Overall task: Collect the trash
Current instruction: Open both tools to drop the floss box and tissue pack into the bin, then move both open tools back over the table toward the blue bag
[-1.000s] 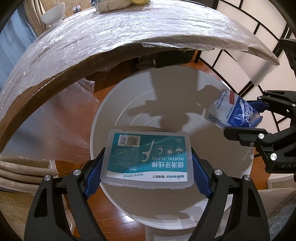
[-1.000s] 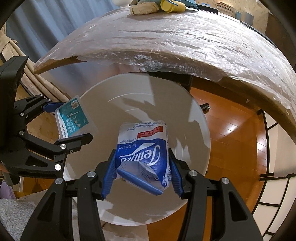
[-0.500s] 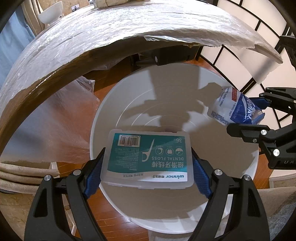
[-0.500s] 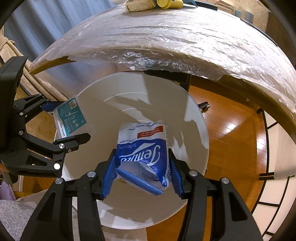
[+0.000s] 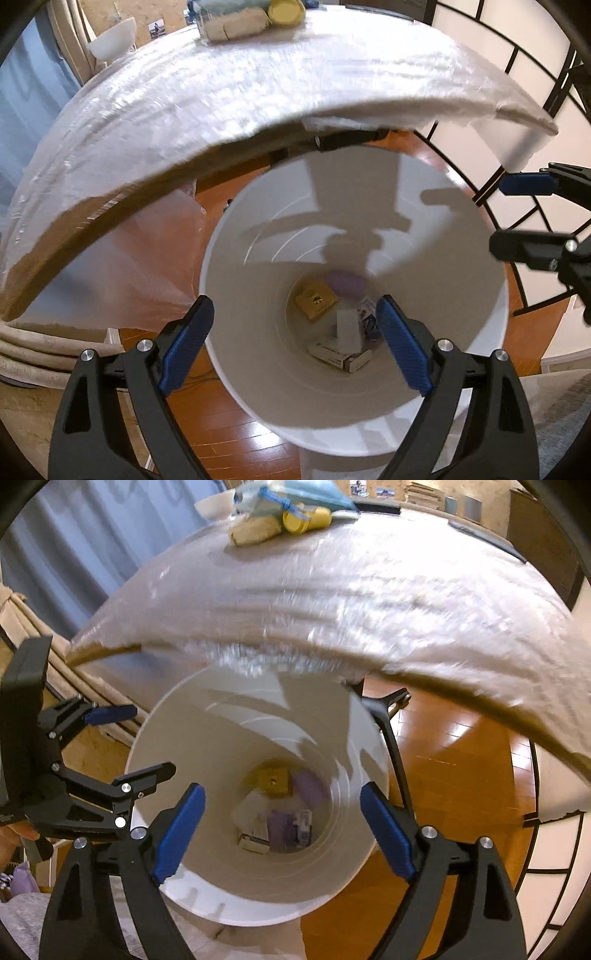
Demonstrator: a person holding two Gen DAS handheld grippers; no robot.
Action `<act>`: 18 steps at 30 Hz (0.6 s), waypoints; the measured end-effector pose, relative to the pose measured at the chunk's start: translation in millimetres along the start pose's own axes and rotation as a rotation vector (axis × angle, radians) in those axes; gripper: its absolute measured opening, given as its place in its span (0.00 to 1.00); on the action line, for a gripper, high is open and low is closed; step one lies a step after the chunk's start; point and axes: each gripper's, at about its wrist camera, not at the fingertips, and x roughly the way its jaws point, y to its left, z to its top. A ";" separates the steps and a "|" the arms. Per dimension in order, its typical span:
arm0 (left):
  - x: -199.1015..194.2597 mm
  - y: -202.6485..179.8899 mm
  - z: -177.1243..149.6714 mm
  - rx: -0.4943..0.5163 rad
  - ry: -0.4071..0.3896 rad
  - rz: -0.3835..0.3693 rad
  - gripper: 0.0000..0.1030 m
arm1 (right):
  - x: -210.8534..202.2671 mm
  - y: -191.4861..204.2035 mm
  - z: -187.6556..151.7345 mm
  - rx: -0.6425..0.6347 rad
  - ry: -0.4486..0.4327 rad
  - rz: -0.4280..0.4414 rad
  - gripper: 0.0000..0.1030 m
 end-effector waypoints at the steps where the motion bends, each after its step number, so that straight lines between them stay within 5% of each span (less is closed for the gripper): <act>1: -5.6 1.5 1.7 -0.005 -0.007 -0.003 0.88 | -8.8 0.5 2.7 0.000 -0.018 -0.004 0.86; 5: -49.8 4.5 8.4 -0.001 -0.102 -0.019 0.88 | -47.9 9.4 18.0 -0.028 -0.121 -0.052 0.96; 7: -78.1 5.3 16.5 0.012 -0.190 -0.001 0.99 | -67.9 13.8 29.4 -0.044 -0.191 -0.116 0.96; 10: -105.0 10.6 26.9 0.007 -0.317 0.045 0.99 | -90.5 19.1 52.4 -0.068 -0.300 -0.258 0.96; 18: -101.8 42.4 63.4 -0.051 -0.358 0.046 0.99 | -115.9 17.3 104.3 0.006 -0.468 -0.236 0.96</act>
